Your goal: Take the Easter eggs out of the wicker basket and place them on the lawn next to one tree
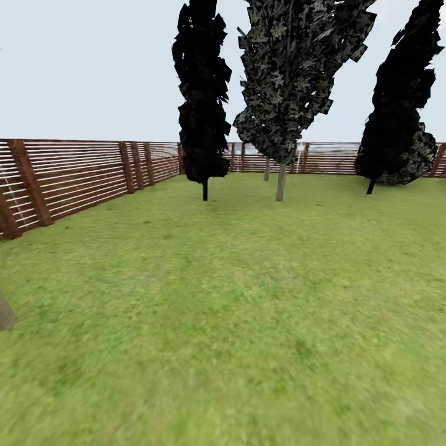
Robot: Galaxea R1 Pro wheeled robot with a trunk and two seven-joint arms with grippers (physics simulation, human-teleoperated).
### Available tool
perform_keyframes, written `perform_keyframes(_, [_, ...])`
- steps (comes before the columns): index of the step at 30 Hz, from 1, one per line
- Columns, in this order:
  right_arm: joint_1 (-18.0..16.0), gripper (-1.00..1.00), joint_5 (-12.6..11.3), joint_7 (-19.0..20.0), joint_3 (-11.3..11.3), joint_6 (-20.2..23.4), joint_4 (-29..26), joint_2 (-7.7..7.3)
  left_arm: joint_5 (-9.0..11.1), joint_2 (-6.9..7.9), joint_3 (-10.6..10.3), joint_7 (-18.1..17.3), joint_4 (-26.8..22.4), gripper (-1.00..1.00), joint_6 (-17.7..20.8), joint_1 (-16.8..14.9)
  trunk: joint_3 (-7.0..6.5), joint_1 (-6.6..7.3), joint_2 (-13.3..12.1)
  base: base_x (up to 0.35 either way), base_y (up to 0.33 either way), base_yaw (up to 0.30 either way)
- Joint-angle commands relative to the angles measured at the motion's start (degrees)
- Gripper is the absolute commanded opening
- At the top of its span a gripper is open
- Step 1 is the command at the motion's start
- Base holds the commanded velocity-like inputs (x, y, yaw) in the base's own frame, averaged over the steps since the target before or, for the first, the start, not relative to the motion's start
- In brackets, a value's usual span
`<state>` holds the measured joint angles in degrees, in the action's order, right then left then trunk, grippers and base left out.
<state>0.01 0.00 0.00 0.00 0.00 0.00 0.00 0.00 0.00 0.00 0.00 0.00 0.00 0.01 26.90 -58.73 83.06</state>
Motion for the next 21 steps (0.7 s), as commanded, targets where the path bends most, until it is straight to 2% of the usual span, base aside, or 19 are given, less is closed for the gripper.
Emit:
perform_keyframes(1, [0.0,1.0,0.0,0.0,0.0,0.0,0.0,0.0,0.0,0.0,0.0,0.0,0.0,1.0,0.0,0.0,0.03,0.0,0.0,0.0,0.0,0.0])
perform_keyframes(7, [-1.9,1.0,-0.6,-0.3,-0.2,-1.2,-1.1,0.06,0.3,-0.09,0.4,-0.3,-1.7,1.0,-1.0,0.0,0.03,0.0,0.0,0.0,0.0,-0.014])
perform_keyframes(16, [-4.9,1.0,-1.1,-0.4,-0.4,-4.1,-2.9,0.18,0.4,0.04,0.5,-0.3,-4.6,1.0,-1.1,0.0,0.25,0.0,0.0,0.0,0.0,-0.256])
perform_keyframes(21, [-4.9,1.0,-1.2,-0.4,-0.4,-5.7,-2.9,0.12,0.4,0.01,0.5,-0.3,-4.9,1.0,-1.1,0.0,0.54,0.0,0.0,0.0,0.0,-0.18])
